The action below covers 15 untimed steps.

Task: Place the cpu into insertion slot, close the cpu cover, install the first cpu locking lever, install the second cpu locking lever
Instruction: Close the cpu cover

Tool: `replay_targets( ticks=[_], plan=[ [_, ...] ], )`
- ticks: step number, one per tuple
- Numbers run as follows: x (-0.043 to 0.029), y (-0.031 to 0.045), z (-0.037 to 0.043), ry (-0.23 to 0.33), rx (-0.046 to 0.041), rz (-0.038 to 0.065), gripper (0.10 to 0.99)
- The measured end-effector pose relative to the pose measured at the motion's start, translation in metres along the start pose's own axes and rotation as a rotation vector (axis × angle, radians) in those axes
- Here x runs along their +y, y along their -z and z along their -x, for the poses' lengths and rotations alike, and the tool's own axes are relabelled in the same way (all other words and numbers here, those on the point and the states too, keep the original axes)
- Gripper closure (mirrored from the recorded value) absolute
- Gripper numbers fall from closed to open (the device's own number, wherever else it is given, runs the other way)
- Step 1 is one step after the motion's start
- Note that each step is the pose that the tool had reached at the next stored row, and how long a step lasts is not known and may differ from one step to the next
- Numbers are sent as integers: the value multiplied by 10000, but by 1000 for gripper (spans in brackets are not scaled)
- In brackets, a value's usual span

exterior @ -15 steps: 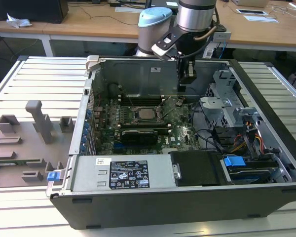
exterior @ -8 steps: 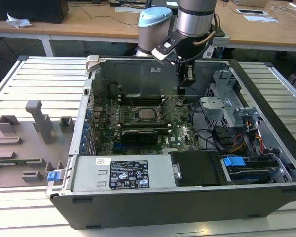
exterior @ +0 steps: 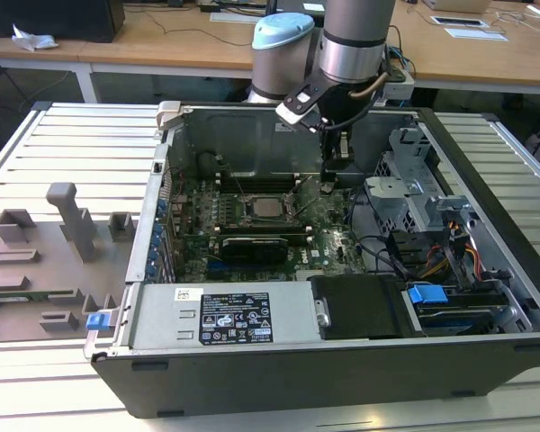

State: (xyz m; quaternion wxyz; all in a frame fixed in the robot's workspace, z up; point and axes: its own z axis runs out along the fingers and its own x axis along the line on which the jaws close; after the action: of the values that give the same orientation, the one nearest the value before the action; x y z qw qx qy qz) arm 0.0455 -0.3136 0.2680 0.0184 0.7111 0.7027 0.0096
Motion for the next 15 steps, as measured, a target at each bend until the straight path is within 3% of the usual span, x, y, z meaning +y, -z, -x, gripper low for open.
replay_targets(
  ticks=[15],
  plan=[
    [11, -159, -2, 0, 0, -5, 980]
  ],
)
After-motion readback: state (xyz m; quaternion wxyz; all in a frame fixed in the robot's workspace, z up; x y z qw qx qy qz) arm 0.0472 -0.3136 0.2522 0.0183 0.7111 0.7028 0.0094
